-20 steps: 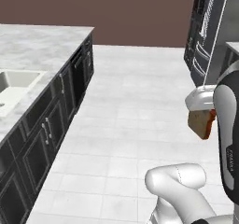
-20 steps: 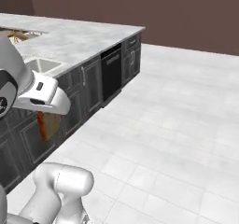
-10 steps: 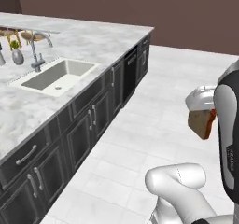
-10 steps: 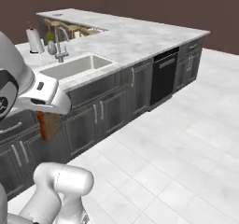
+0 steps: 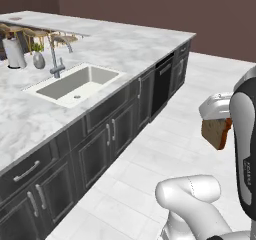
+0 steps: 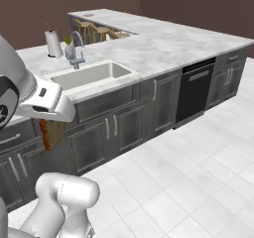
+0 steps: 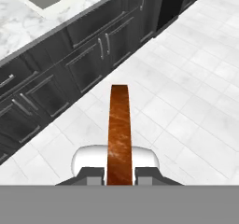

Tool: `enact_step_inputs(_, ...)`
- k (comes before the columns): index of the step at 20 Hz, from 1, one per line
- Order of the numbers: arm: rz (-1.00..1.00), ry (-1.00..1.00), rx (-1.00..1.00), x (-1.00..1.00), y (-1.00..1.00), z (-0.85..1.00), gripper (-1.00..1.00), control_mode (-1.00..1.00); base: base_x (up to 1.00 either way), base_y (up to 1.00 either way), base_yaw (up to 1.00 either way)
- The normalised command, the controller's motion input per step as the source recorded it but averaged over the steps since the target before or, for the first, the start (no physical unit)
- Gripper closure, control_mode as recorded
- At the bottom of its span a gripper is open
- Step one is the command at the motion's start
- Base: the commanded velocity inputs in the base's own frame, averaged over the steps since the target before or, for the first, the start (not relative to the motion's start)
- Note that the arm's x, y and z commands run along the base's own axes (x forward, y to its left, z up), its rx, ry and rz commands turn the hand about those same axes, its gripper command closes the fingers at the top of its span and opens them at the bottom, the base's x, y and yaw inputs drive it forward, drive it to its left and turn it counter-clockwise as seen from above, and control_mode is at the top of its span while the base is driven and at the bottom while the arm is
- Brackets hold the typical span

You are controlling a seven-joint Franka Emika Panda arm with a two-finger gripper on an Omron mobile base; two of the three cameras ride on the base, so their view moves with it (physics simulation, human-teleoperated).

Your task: Start the toaster. Once the lever pops up, take the bread to the plate on the dining counter.

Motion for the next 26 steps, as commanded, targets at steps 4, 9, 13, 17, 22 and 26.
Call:
enact_step_inputs(4,0.0,0.0,0.0,0.0,0.0,0.0,1.0,1.0,0.88,-0.64,0.21)
enact_step_inputs(9,0.0,0.0,0.0,0.0,0.0,0.0,1.0,1.0,0.84,-0.76,0.2)
enact_step_inputs(13,0.0,0.0,0.0,0.0,0.0,0.0,1.0,1.0,0.71,-0.85,0.16)
enact_step_inputs(17,0.0,0.0,0.0,0.0,0.0,0.0,1.0,1.0,0.62,-0.89,0.14)
enact_step_inputs(22,0.0,0.0,0.0,0.0,0.0,0.0,1.0,1.0,0.59,-0.92,0.14)
enact_step_inputs(26,0.0,0.0,0.0,0.0,0.0,0.0,1.0,1.0,0.59,-0.94,0.13)
